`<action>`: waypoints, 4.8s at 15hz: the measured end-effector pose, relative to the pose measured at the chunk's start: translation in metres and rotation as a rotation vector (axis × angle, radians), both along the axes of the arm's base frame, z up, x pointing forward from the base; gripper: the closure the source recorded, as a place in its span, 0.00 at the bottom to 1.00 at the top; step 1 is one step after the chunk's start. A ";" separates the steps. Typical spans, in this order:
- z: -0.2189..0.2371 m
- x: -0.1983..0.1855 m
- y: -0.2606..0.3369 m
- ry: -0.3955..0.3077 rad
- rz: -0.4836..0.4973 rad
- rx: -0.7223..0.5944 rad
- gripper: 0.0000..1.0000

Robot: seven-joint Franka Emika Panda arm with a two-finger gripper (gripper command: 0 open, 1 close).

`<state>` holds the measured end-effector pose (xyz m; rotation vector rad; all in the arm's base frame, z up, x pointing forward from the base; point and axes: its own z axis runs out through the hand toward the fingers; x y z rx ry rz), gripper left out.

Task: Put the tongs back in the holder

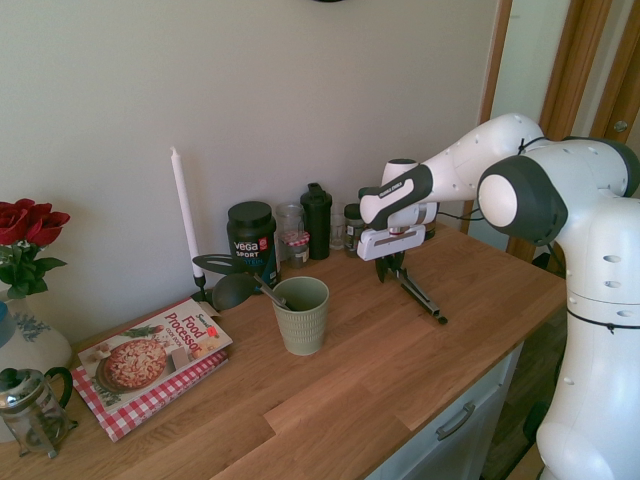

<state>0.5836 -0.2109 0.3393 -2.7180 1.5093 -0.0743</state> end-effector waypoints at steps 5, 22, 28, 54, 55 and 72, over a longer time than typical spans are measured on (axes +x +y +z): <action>0.000 0.000 -0.001 -0.001 -0.003 -0.001 1.00; 0.191 -0.052 0.031 -0.078 0.066 0.051 1.00; 0.321 -0.061 0.142 -0.229 0.211 0.030 1.00; 0.188 -0.009 0.320 -0.265 0.320 -0.044 0.00; 0.188 -0.009 0.320 -0.269 0.322 -0.044 0.00; 0.268 -0.101 0.255 -0.079 0.264 -0.041 0.00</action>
